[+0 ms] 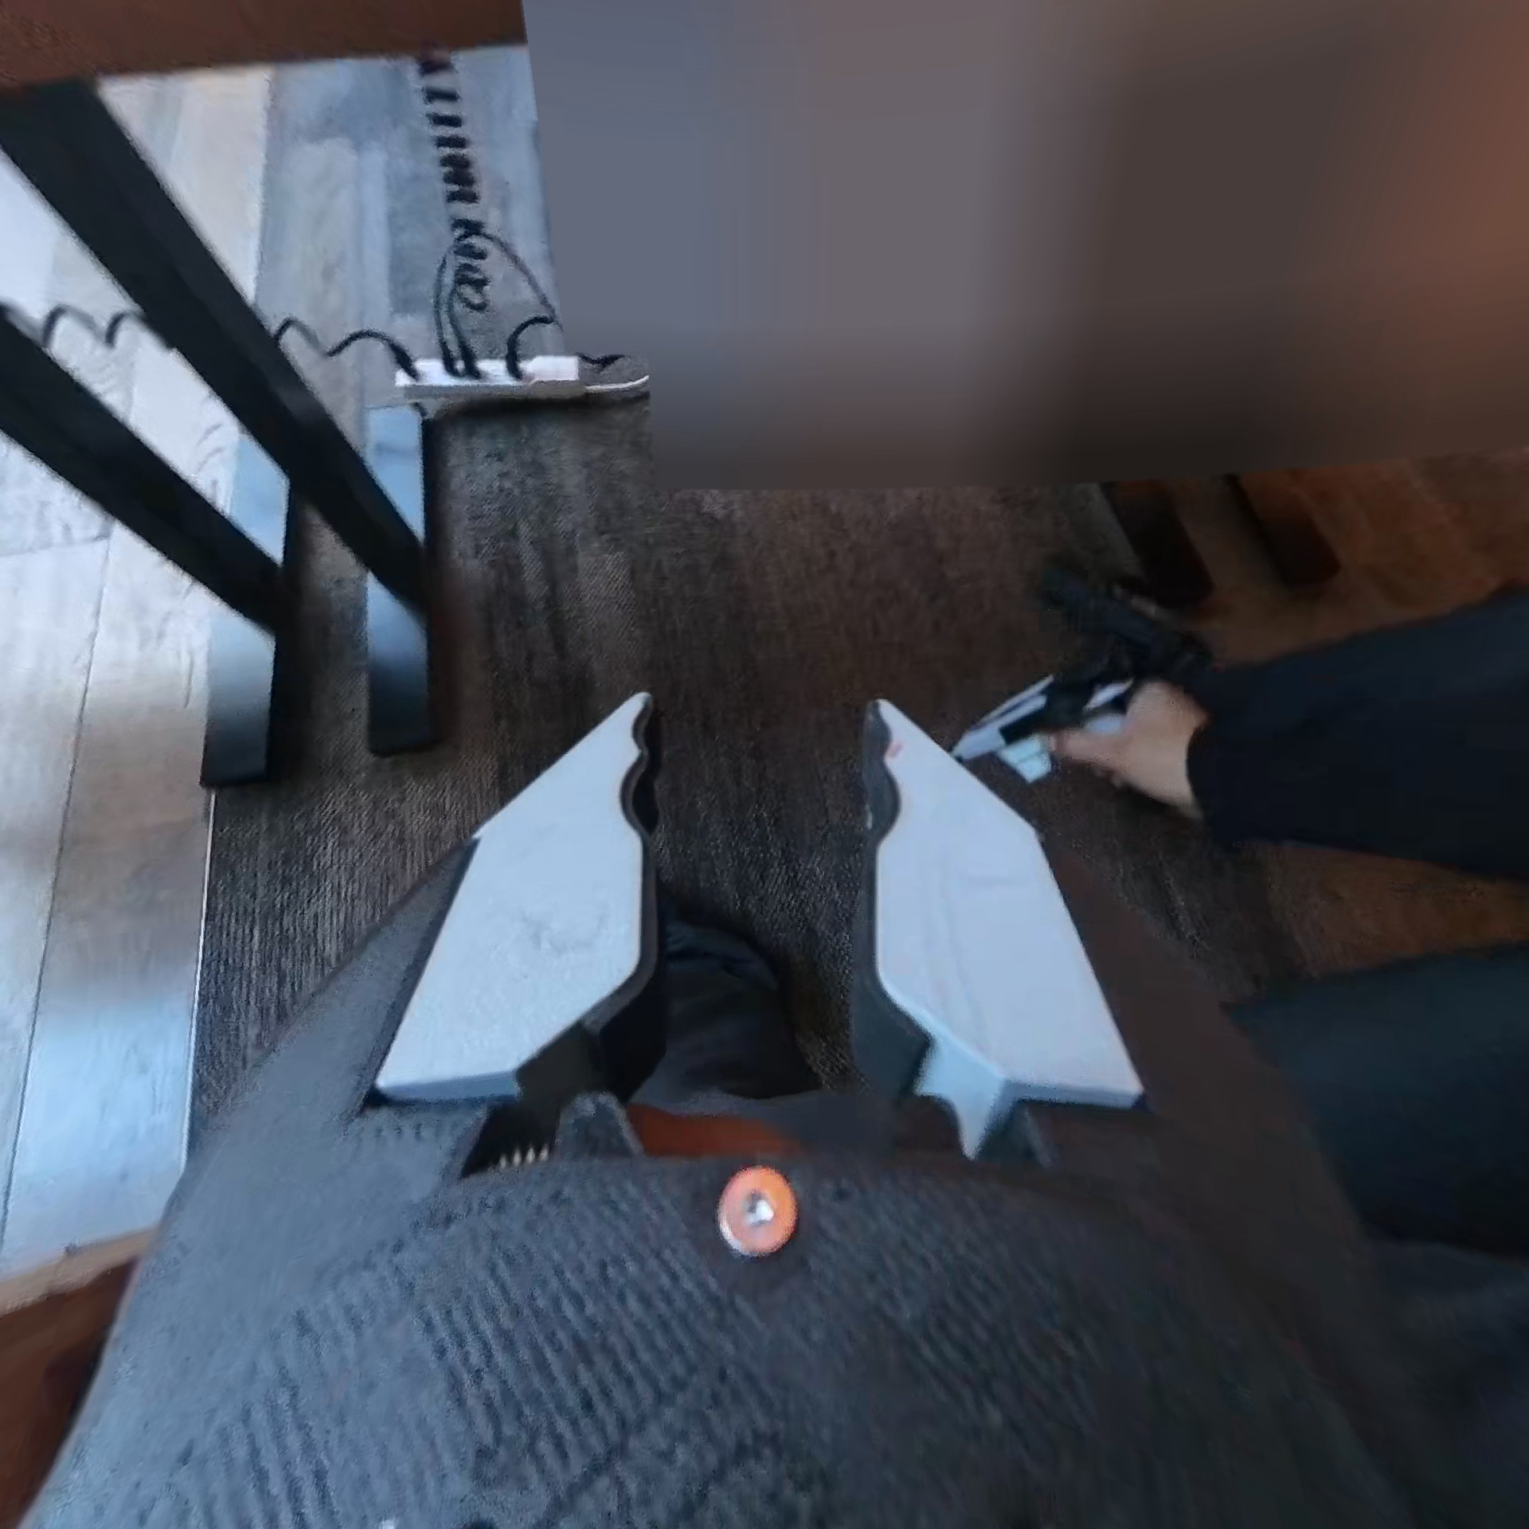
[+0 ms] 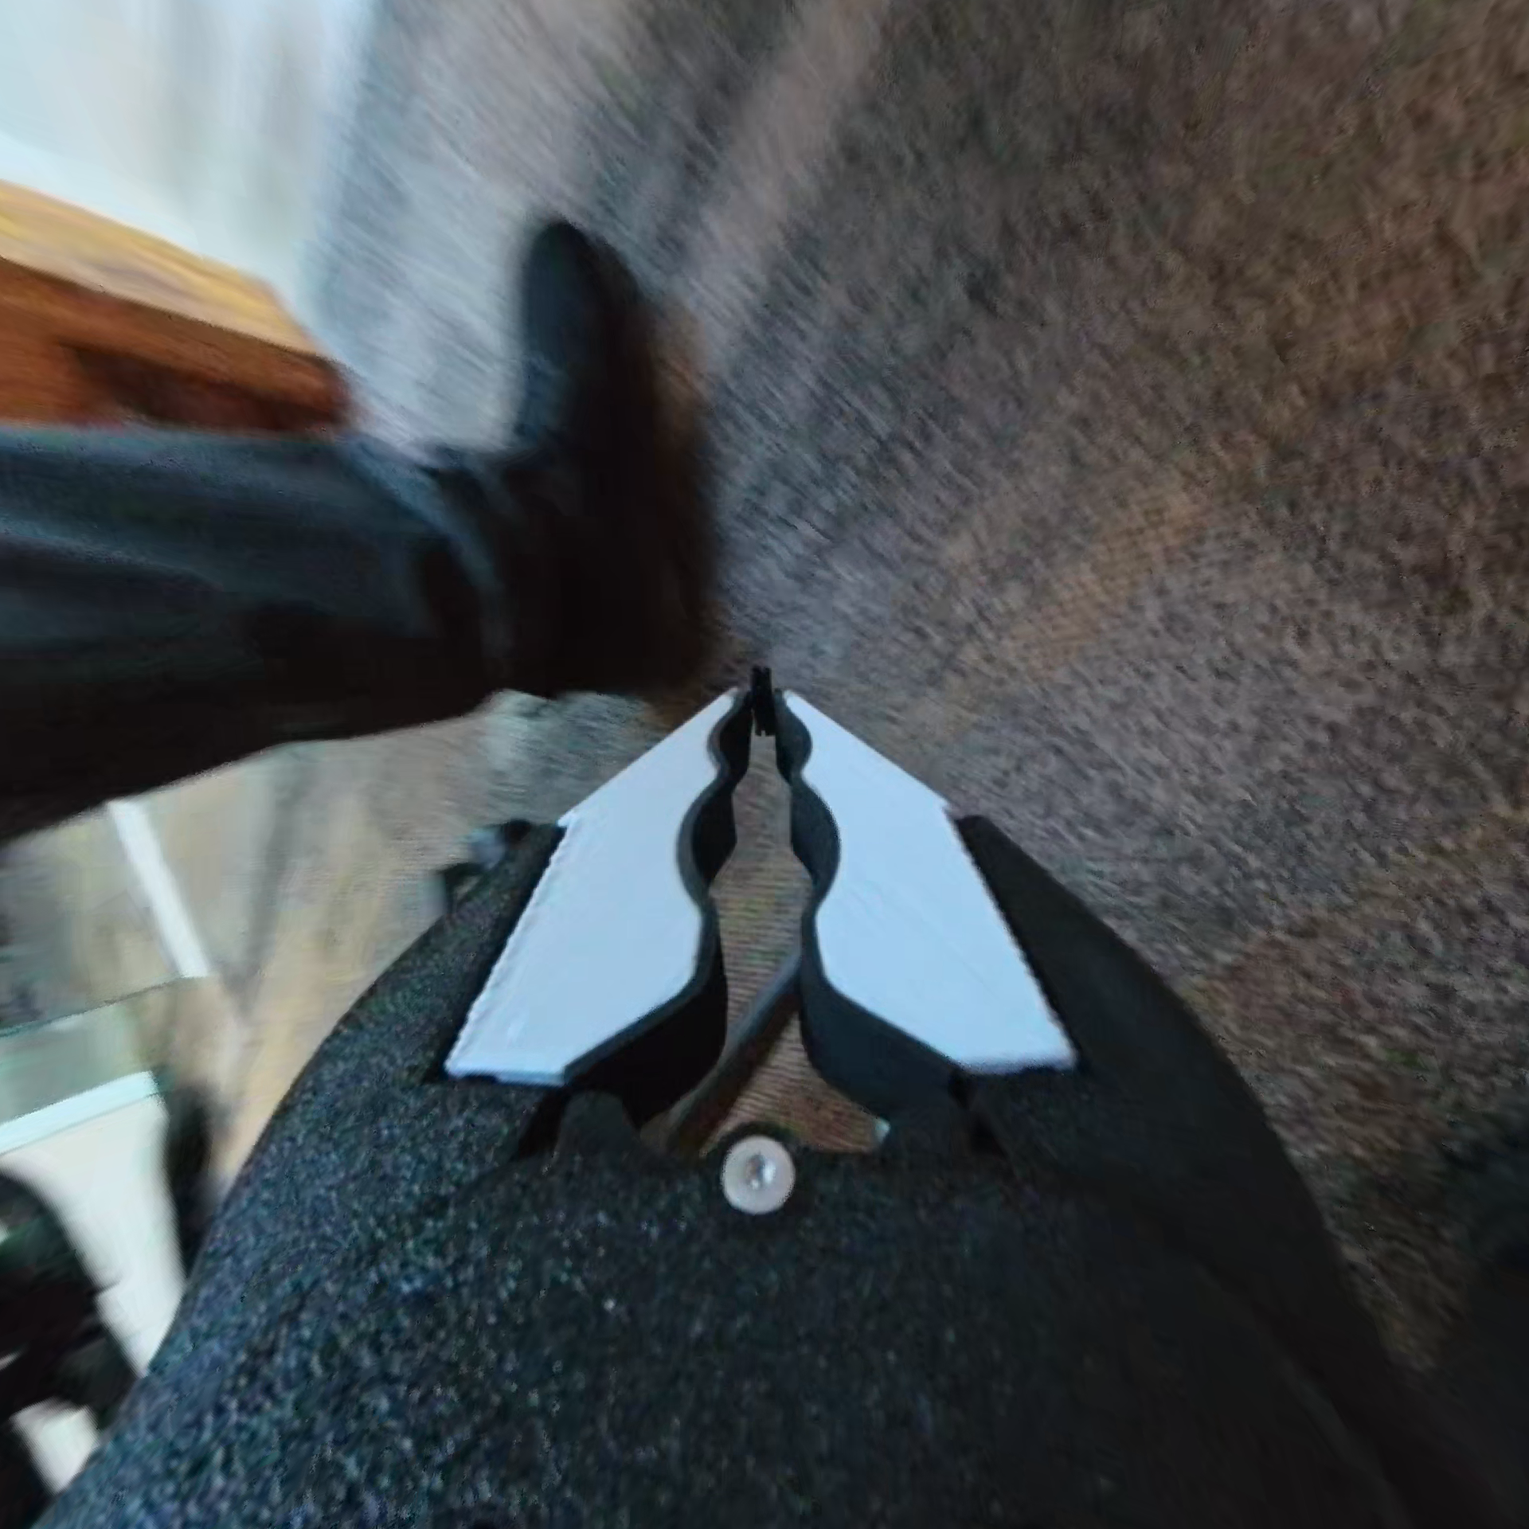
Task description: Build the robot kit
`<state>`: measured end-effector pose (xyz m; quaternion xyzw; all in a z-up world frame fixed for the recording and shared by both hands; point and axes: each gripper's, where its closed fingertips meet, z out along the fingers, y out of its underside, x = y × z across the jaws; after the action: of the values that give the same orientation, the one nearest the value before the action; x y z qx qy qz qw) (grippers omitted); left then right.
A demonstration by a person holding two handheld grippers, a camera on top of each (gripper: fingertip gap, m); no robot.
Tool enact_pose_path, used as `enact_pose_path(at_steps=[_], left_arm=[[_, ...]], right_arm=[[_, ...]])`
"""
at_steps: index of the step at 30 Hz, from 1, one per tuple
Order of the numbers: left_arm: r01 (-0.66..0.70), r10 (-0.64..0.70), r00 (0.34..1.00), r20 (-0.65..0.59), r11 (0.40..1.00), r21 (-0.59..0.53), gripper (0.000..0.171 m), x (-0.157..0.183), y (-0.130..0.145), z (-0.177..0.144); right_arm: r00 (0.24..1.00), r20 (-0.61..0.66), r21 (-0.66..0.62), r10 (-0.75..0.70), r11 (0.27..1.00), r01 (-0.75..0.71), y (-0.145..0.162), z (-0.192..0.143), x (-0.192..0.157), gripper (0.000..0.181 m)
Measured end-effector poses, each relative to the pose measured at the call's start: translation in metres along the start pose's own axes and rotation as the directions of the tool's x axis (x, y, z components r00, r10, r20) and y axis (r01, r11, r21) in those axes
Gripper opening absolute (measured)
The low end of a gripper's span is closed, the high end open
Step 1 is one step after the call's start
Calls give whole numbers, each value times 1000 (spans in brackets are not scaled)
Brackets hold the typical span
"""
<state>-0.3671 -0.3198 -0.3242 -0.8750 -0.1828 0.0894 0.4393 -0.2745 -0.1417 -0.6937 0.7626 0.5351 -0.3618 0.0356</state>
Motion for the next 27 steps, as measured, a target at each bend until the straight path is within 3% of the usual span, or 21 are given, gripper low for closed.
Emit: enact_pose_path(at_steps=[3, 6, 8, 12, 14, 17, 20, 23, 27], left_arm=[[-83, 85, 990, -108, 996, 29, 50, 26, -25, 14], [-196, 211, 949, -232, 977, 87, 44, 64, -46, 18], [-256, 289, 908, -304, 956, 143, 38, 88, -53, 14], [-323, 477, 796, -372, 855, 405, 33, 140, -75, -18], [-270, 500, 750, -433, 829, 489, 28, 160, -80, -35], [-278, 449, 790, -418, 869, 409, 35, 153, -68, -26], [-290, 396, 847, -354, 903, 316, 37, 140, -54, -16], [-323, 396, 859, -324, 911, 258, 36, 138, -42, -13], [-324, 368, 874, -316, 928, 185, 34, 135, -27, -7]], right_arm=[[974, 224, 138, 36, 988, -69, -56, -79, -84, 4], [887, 462, 278, 17, 947, -163, -97, -178, -178, 5], [798, 602, 328, -32, 921, -210, -106, -242, -235, 4], [654, 750, 327, -103, 916, -231, -87, -331, -314, 5], [637, 751, 377, -176, 906, -194, -73, -365, -337, 5], [665, 677, 507, -314, 854, -113, -55, -412, -357, 5], [777, 449, 645, -442, 762, 61, -48, -442, -351, 6], [798, 309, 720, -518, 675, 160, -55, -470, -344, 5], [804, 187, 750, -565, 610, 254, -88, -482, -317, 5]])
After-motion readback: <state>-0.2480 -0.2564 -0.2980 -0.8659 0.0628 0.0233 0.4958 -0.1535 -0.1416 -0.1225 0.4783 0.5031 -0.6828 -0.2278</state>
